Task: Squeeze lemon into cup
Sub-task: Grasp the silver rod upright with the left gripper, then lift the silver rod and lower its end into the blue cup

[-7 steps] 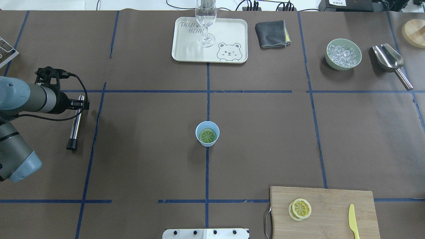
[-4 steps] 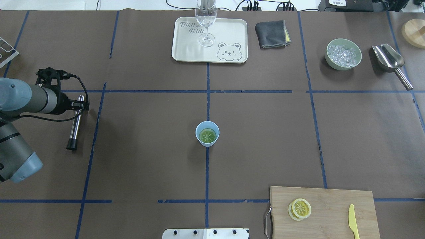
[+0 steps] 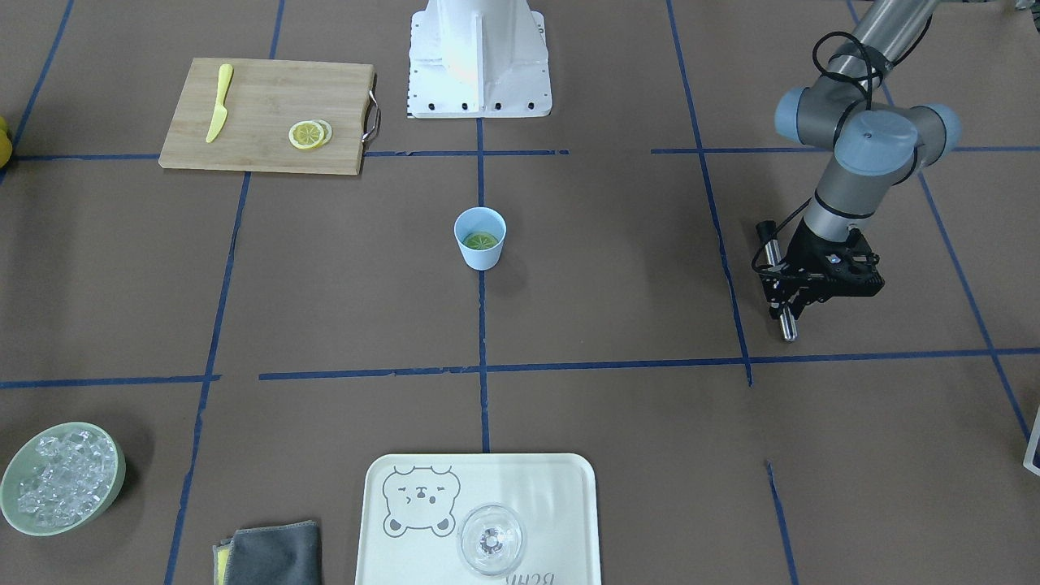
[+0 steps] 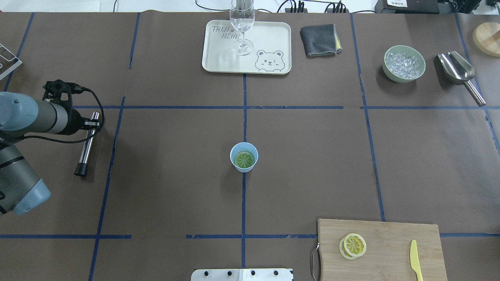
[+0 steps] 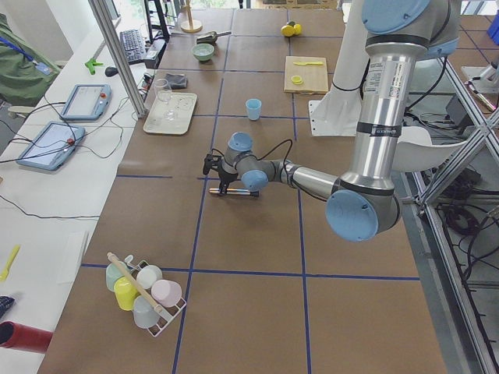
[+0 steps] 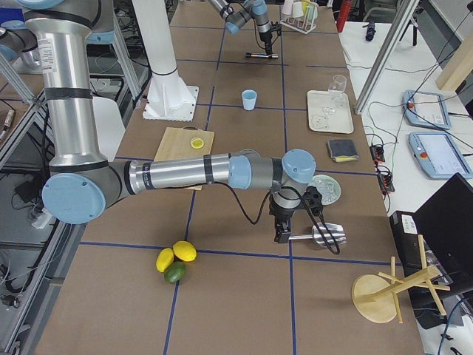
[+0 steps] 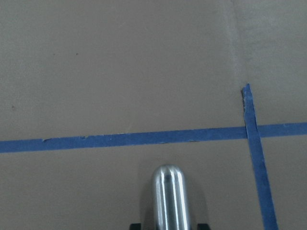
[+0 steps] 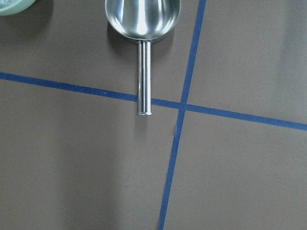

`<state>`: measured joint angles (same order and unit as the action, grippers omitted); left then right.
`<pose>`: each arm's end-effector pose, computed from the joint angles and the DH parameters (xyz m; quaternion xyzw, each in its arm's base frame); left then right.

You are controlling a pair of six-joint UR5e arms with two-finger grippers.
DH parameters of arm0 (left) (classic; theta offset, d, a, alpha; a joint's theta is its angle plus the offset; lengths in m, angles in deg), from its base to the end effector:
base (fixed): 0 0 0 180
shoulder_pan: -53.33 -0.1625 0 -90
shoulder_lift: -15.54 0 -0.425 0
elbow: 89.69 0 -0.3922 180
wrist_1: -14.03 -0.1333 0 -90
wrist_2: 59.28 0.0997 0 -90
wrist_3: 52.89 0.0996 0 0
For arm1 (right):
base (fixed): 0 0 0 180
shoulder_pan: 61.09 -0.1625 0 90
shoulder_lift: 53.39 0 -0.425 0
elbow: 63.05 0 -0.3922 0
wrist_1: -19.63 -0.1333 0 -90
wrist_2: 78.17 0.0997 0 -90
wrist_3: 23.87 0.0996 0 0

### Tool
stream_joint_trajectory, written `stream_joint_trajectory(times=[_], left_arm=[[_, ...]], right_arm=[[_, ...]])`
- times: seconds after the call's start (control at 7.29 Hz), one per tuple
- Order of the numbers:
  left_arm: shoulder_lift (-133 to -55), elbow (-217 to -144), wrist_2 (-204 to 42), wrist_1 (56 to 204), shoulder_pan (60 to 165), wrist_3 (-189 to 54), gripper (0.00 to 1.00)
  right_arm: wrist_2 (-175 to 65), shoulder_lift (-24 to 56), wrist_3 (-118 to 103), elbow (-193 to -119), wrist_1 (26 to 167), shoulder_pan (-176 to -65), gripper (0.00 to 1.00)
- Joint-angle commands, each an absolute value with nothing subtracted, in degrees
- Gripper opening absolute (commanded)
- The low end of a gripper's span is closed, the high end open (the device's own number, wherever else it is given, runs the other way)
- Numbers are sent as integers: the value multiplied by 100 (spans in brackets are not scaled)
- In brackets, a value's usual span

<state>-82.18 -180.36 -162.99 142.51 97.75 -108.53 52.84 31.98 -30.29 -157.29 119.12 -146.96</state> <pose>0.3402 -0.4870 0.5198 0.1659 0.3747 -0.0326 0.9116 0.0303 -0.5242 0.6019 0.0019 -0.3503 -0.0842 0.9328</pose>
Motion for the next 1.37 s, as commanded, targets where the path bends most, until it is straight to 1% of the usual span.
stream_joint_trajectory(times=[0.0, 0.41, 0.55, 0.82, 0.96, 1.23], left_arm=[[-8210, -18214, -16299, 14252, 9780, -10478, 0], [-8332, -18898, -15977, 14270, 9886, -8959, 0], [-8725, -18953, -15504, 14278, 9886, -8415, 0], [-9394, -19032, -15341, 14444, 9886, -8478, 0], [-9388, -18954, -15097, 15150, 9868, -8645, 0], [-9396, -18822, -14717, 17109, 9728, -8822, 0]], right_arm=[[5279, 3195, -3029, -15727, 11912, -14696, 100], [5279, 3204, -3029, -15727, 11912, -14696, 100], [5270, 3204, -3029, -15719, 11912, -14696, 100], [5270, 3212, -3029, -15719, 11912, -14696, 100], [5270, 3221, -3029, -15710, 11912, -14696, 100], [5270, 3221, -3029, -15710, 11912, -14696, 100]])
